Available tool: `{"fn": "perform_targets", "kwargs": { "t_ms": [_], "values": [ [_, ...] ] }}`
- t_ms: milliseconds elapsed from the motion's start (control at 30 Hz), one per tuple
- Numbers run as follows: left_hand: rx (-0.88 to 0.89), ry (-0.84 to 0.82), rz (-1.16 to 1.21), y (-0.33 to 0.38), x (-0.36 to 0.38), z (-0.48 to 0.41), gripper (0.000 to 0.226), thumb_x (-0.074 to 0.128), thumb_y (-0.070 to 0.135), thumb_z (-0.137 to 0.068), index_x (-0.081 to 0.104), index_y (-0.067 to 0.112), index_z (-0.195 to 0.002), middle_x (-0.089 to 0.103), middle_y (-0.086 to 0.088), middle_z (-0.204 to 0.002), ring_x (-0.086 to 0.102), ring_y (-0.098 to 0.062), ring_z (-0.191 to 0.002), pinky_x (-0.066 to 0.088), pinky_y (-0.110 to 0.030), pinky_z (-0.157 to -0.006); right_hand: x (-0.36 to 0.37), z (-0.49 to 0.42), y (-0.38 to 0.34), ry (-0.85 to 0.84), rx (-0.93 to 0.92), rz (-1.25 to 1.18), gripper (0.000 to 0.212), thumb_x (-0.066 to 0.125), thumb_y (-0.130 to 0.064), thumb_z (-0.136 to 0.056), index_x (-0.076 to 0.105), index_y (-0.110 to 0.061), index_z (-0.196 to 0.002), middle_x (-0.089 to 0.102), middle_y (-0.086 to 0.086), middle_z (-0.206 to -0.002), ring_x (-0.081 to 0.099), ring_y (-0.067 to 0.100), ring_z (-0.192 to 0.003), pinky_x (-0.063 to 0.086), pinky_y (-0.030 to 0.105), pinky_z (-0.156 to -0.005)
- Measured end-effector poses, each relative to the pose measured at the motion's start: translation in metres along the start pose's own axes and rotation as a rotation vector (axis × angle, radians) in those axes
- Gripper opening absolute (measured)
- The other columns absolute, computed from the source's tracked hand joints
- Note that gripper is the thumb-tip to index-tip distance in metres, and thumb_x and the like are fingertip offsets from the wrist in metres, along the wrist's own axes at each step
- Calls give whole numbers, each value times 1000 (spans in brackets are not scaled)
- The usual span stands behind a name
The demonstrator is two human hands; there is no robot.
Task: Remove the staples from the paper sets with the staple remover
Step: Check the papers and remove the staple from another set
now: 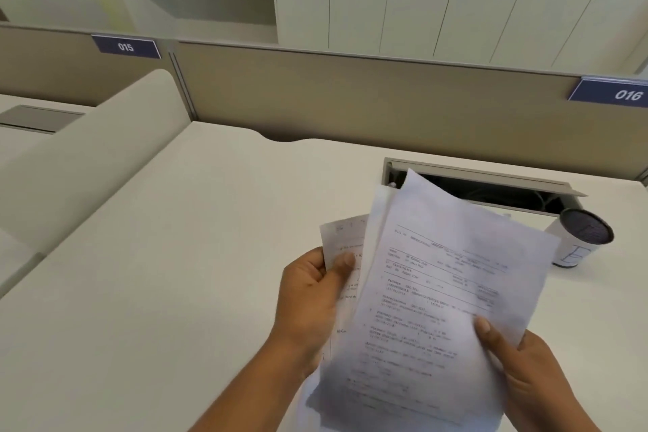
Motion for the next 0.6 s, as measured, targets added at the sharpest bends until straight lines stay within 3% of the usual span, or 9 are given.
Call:
{"fn": "perform_targets", "kwargs": {
  "t_ms": [100,233,467,600],
  "values": [
    [-56,118,-88,-40,-14,-17,21,63,28,-95,75,10,-93,79,-11,-91,74,-37,-86,61,-42,-71,-3,-11,20,-1,15,66,19,68,-16,-86,73,-5,-100,79,7,-88,76,23,-76,58,32,-63],
    [-148,219,-136,-87,-42,-32,13,62,19,-96,74,15,-94,79,-7,-93,73,-33,-94,61,-43,-82,-16,-27,49,5,52,126,26,73,-21,-84,73,-3,-103,79,12,-92,76,32,-82,59,44,-74],
    [-265,338,-343,-135,-78,-15,11,62,15,-92,71,21,-92,74,0,-104,67,-17,-93,51,-29,-79,-39,-34,89,38,117,199,23,75,-17,-84,73,-4,-103,79,10,-92,76,30,-80,60,43,-73],
    [-279,271,-581,-142,-71,8,22,63,21,-92,65,19,-114,67,6,-106,62,-11,-97,47,-24,-85,-58,-31,107,125,137,196,25,75,-20,-84,72,-5,-104,79,7,-92,76,27,-81,59,41,-73]
  ]
}}
Point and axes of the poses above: each hand's wrist, its own z-axis away from the middle knuckle, its own x-axis out of the palm, y = z × x, the point moved 8 cm from there along -z, towards the middle knuckle
